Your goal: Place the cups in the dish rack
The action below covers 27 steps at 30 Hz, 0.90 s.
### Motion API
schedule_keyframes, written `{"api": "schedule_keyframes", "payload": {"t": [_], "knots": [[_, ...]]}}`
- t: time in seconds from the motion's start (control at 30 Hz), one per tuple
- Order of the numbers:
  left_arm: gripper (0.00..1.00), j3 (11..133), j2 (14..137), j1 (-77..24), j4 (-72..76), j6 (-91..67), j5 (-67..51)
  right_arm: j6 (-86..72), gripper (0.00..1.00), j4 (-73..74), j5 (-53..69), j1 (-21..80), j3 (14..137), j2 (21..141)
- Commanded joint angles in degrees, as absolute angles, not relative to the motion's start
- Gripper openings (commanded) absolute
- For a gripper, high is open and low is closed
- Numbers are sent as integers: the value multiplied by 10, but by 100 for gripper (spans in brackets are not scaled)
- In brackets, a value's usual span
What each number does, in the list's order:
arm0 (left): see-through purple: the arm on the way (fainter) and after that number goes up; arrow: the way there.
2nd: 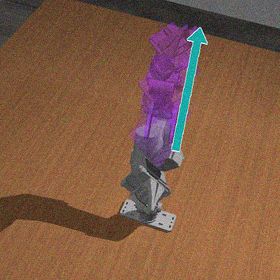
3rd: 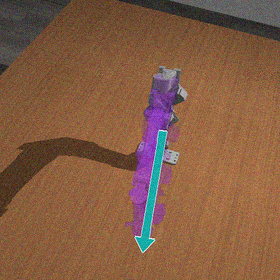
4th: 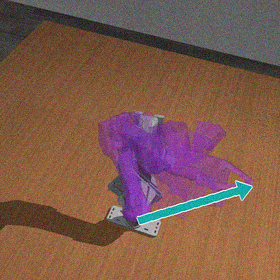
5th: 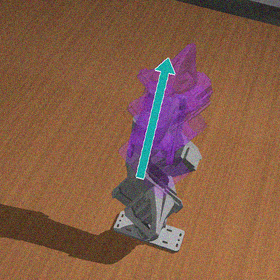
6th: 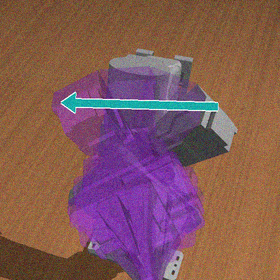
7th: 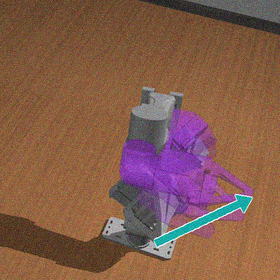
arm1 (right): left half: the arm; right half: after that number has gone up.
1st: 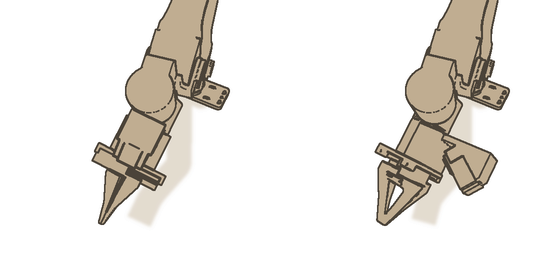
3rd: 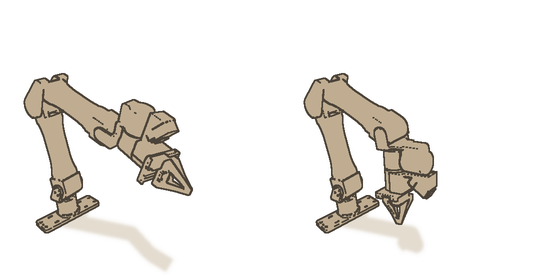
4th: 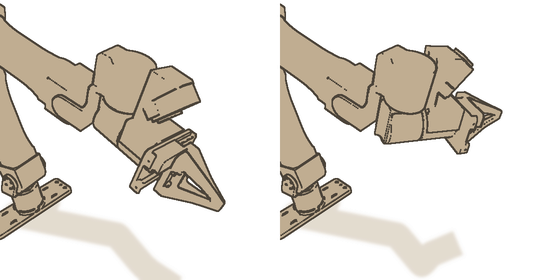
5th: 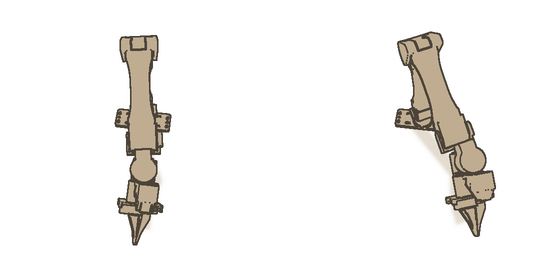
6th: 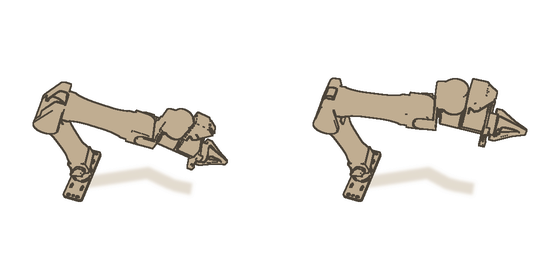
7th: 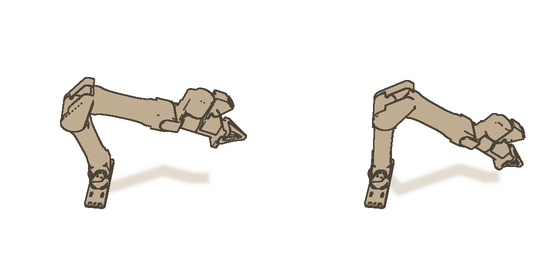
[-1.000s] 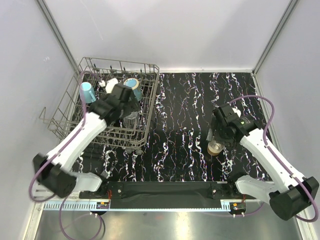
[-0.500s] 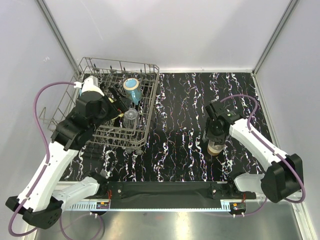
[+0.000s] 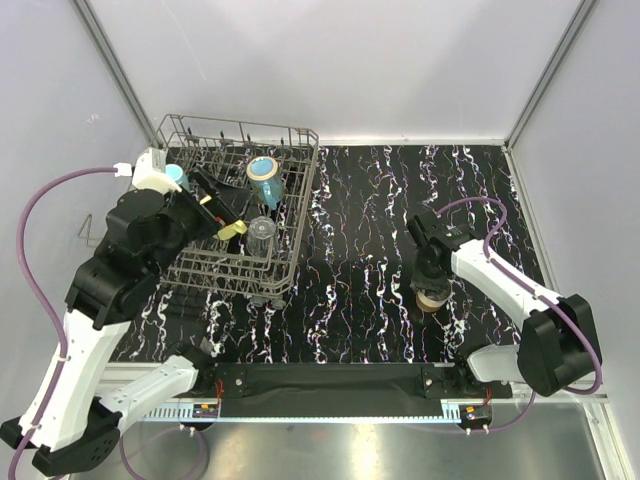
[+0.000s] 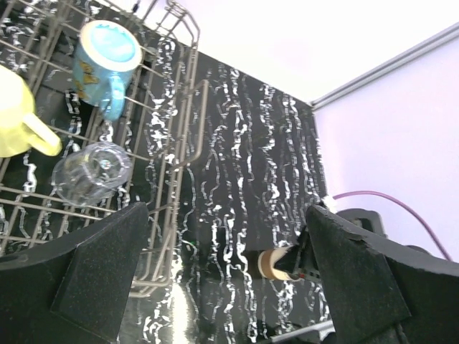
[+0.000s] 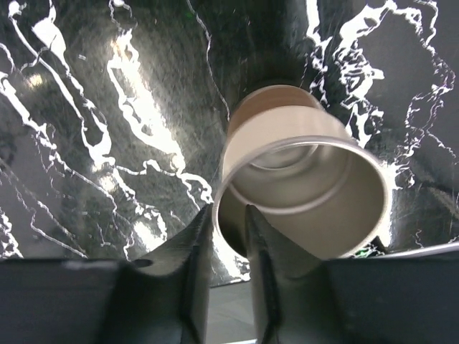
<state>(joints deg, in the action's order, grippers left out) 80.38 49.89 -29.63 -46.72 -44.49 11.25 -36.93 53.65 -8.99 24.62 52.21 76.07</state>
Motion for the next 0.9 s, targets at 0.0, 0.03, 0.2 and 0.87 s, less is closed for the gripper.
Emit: {"api": "schedule_keyframes", "payload": {"t": [0.0,0.03,0.2,0.87], "knots": [[99,831,501,-298,-441,-456,77,-366,29,514,-126,244,517,768],[99,834,502,-297,-445,-460,75,-366,29,512,-127,244,515,769],[99,843,502,-297,-450,-475,64,-366,22,504,-127,244,510,769],[99,835,544,-297,-394,-513,16,-314,0,458,-2,242,646,717]]}}
